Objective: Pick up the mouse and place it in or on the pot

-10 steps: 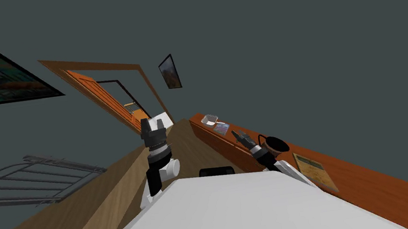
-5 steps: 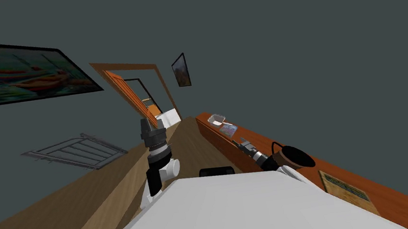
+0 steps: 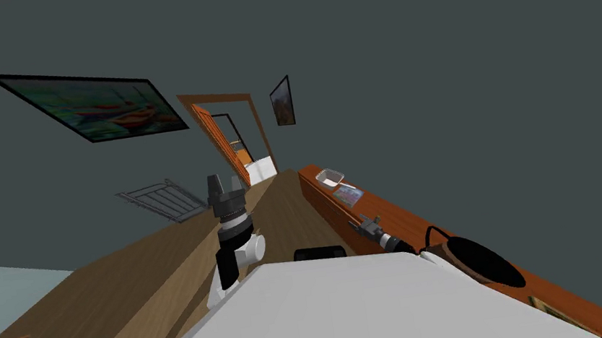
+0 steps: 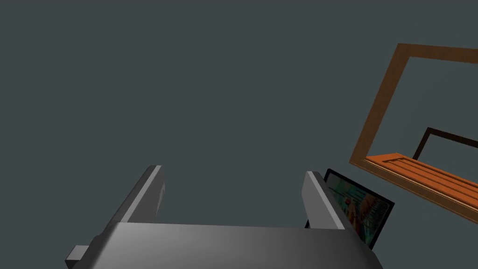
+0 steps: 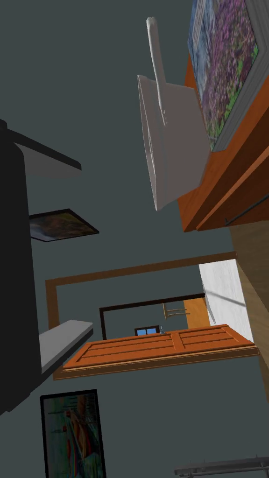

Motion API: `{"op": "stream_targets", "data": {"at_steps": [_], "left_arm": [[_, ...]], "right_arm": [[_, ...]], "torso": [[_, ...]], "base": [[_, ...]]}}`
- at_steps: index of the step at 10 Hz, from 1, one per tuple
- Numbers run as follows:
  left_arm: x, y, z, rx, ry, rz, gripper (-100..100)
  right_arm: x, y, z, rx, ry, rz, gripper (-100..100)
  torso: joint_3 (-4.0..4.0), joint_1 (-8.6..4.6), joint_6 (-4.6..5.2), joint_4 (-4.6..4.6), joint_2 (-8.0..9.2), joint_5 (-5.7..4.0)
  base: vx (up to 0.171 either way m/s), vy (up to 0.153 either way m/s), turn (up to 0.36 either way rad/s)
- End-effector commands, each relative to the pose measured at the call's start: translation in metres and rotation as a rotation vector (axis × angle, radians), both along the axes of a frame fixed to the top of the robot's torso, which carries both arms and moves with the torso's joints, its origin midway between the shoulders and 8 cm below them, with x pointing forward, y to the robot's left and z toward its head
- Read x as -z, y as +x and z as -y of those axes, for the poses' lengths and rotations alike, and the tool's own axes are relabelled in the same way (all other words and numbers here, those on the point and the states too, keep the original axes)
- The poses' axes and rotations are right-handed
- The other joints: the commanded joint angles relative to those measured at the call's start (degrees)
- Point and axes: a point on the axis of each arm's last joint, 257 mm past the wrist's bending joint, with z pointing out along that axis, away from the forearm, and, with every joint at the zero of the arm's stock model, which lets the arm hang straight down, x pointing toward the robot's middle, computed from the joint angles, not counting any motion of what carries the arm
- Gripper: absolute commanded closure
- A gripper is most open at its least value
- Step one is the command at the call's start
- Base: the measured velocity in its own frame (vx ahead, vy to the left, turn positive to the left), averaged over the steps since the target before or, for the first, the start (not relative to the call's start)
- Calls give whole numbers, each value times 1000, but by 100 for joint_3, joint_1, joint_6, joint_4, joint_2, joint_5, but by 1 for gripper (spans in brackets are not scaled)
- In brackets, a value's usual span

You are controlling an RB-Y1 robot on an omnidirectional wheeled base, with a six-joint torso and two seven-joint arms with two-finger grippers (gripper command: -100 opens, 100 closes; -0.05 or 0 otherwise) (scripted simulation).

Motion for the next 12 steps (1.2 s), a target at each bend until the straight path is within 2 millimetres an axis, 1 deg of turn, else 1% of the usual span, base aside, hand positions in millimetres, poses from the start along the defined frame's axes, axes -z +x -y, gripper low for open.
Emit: {"op": "stream_targets", "data": {"at_steps": [1, 2, 3, 4, 5, 6, 7, 8, 9, 10, 11, 12], "left_arm": [[0, 0, 0, 0, 0, 0, 0], [0, 0, 0, 0, 0, 0, 0], [0, 0, 0, 0, 0, 0, 0], [0, 0, 0, 0, 0, 0, 0], [0, 0, 0, 0, 0, 0, 0], [0, 0, 0, 0, 0, 0, 0], [0, 0, 0, 0, 0, 0, 0], [0, 0, 0, 0, 0, 0, 0], [0, 0, 0, 0, 0, 0, 0], [0, 0, 0, 0, 0, 0, 0], [0, 0, 0, 0, 0, 0, 0], [0, 0, 0, 0, 0, 0, 0]], "right_arm": [[14, -13, 1, -19, -54, -26, -100], [39, -31, 11, -45, -127, -75, -100], [40, -32, 11, -51, -137, -74, -100], [63, -51, 22, -83, -210, -122, -100], [64, -51, 22, -87, -217, -122, -100], [86, -72, 34, -122, -290, -169, -100], [101, -89, 42, -156, -348, -204, -100], [106, -94, 46, -165, -368, -214, -100], [121, -113, 56, -204, -431, -250, -100], [124, -116, 59, -206, -438, -258, -100], [137, -134, 69, -250, -500, -289, -100], [140, -138, 72, -248, -505, -300, -100]], "torso": [[0, 0, 0, 0, 0, 0], [1, 1, 6, 0, 3, 0], [0, 2, 1, 0, 1, 0], [1, 2, 7, 0, 2, 0], [1, -1, 2, 0, 1, -1], [1, -1, 6, 0, 1, 0], [-1, -2, 3, 0, -1, -1], [-3, -12, 3, -1, -6, -2], [-3, -10, 7, -1, -4, -3], [-2, -10, 4, -1, -3, -1], [-2, -8, 8, -1, -3, -3], [-4, -9, 3, -1, -7, -2]], "base": [[19, -14, 168], [25, -8, 291], [22, -12, 161], [23, -17, 286], [23, -21, 171], [31, -20, 300], [46, -48, 402], [35, -46, 184], [32, -41, 312], [28, -42, 133], [34, -38, 275], [29, -39, 149]]}}
